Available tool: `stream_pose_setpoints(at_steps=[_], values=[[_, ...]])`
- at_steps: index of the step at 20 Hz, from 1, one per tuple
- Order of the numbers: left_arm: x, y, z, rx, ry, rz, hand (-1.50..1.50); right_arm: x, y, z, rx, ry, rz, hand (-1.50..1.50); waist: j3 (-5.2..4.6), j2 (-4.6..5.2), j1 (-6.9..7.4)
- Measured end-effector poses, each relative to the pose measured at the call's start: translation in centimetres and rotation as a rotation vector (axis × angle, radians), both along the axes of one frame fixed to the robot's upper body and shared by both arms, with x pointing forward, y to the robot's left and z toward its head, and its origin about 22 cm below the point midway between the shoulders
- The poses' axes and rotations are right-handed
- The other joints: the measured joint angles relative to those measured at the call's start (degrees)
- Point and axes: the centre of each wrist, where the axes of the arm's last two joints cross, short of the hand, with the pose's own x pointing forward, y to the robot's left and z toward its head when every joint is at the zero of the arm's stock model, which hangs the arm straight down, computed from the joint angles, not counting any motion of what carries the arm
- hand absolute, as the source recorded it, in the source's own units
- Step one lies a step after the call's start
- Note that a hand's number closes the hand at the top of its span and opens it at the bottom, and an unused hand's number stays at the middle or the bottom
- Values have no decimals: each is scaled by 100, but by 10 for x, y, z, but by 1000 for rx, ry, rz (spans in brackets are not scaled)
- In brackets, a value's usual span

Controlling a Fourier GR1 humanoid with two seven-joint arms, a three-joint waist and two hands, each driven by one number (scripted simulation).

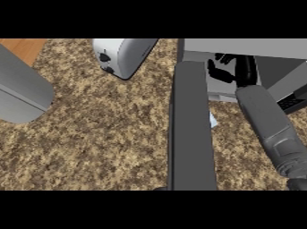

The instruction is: Pick up the milk, place it into the microwave and close the microwave

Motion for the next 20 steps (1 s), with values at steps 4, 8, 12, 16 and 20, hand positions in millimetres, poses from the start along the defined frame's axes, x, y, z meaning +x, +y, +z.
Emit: stream_pose_setpoints(at_steps=[4, 8, 12, 16, 20], values=[[8, 2, -2, 15, 1, -10, -150, 2, -4, 4, -51, -27, -53, -150, 1, 41, 76], [17, 2, 0, 36, -8, -29, -150, 0, -3, -2, -98, -11, -44, -150, 5, 67, 141], [23, -2, -1, 38, -8, -61, -150, -1, -1, -5, -81, 12, -4, -150, 8, 68, 147], [28, -7, -2, 50, -10, -92, -150, 0, 1, -5, -39, 26, 49, -150, 9, 40, 116], [30, -10, -4, 43, -11, -113, -150, -4, 5, -13, 27, 25, 104, -150, 9, 16, 73]])
